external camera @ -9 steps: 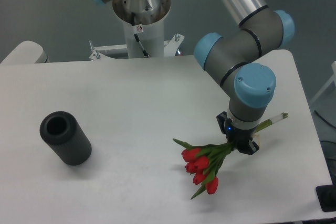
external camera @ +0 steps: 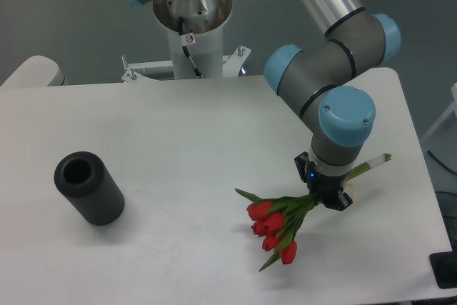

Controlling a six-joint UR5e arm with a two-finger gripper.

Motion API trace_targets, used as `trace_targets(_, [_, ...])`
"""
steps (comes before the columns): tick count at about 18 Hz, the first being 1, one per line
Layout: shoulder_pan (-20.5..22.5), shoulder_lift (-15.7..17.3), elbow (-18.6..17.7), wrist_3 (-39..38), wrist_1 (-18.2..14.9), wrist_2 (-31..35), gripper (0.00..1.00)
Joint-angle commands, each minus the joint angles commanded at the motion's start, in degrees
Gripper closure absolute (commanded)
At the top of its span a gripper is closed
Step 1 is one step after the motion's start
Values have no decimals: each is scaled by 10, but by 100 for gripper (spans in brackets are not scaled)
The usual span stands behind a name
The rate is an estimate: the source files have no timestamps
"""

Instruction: Insert the flowers into the vase

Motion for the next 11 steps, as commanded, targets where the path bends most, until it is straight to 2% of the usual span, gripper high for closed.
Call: trace_targets(11, [-5, 4, -7, -5, 0, -4, 84])
